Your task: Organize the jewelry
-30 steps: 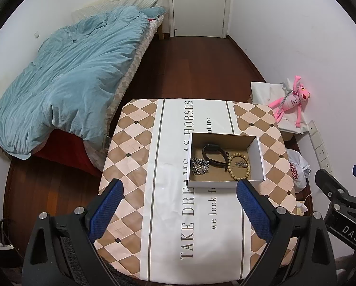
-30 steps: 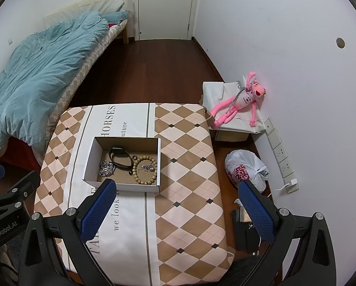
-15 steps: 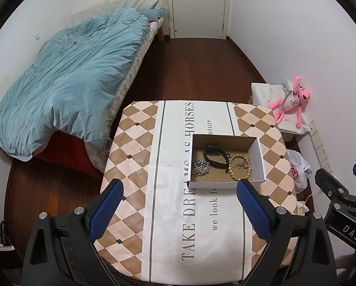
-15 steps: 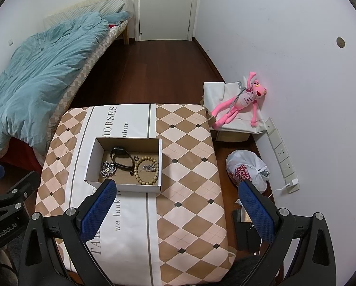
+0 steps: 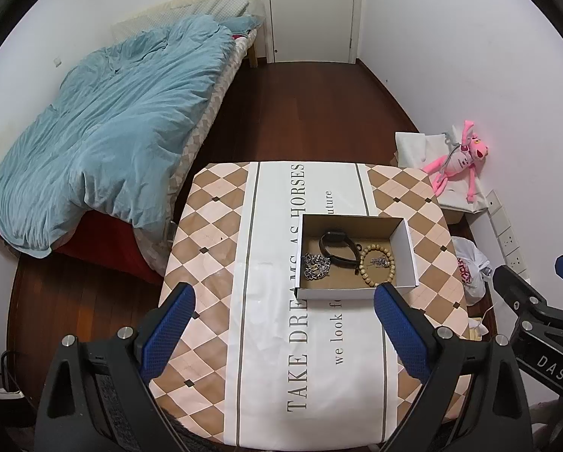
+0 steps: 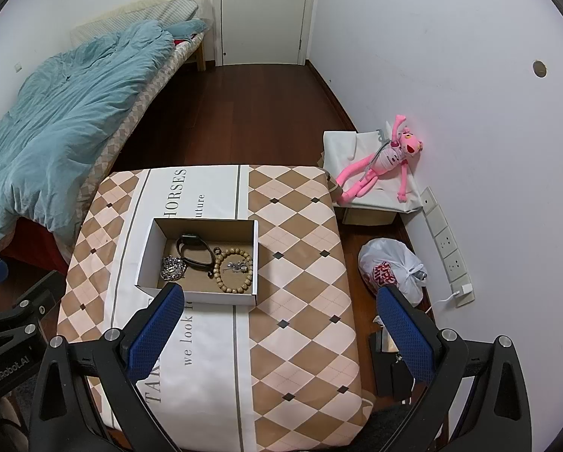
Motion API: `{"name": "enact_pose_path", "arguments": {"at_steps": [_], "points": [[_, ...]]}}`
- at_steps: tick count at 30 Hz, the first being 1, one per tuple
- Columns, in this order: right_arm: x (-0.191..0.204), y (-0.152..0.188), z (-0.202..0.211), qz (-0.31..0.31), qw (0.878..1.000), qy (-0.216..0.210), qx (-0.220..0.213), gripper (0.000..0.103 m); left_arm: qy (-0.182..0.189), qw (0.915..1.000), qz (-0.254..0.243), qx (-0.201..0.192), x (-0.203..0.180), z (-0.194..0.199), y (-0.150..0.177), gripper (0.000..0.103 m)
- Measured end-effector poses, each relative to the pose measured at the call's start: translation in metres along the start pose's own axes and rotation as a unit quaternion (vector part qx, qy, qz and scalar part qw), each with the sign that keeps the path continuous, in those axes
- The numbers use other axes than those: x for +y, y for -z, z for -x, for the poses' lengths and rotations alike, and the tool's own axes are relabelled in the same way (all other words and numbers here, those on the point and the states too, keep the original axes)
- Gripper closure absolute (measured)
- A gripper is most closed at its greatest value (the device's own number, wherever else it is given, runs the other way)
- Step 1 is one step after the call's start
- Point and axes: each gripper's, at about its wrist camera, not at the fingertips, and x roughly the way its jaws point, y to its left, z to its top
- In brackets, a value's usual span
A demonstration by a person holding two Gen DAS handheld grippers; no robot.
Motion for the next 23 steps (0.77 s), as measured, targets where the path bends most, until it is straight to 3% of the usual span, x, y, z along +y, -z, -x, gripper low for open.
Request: {"name": "enact_pose_path", "arguments": {"at_steps": [23], "points": [[0.0030,-0.0006,0.0010,0.001,1.000,-0.004,0.001,0.000,-0.001,1.0000,-0.001,-0.003,0.0023,-0.0008,0.0000,0.006]]}}
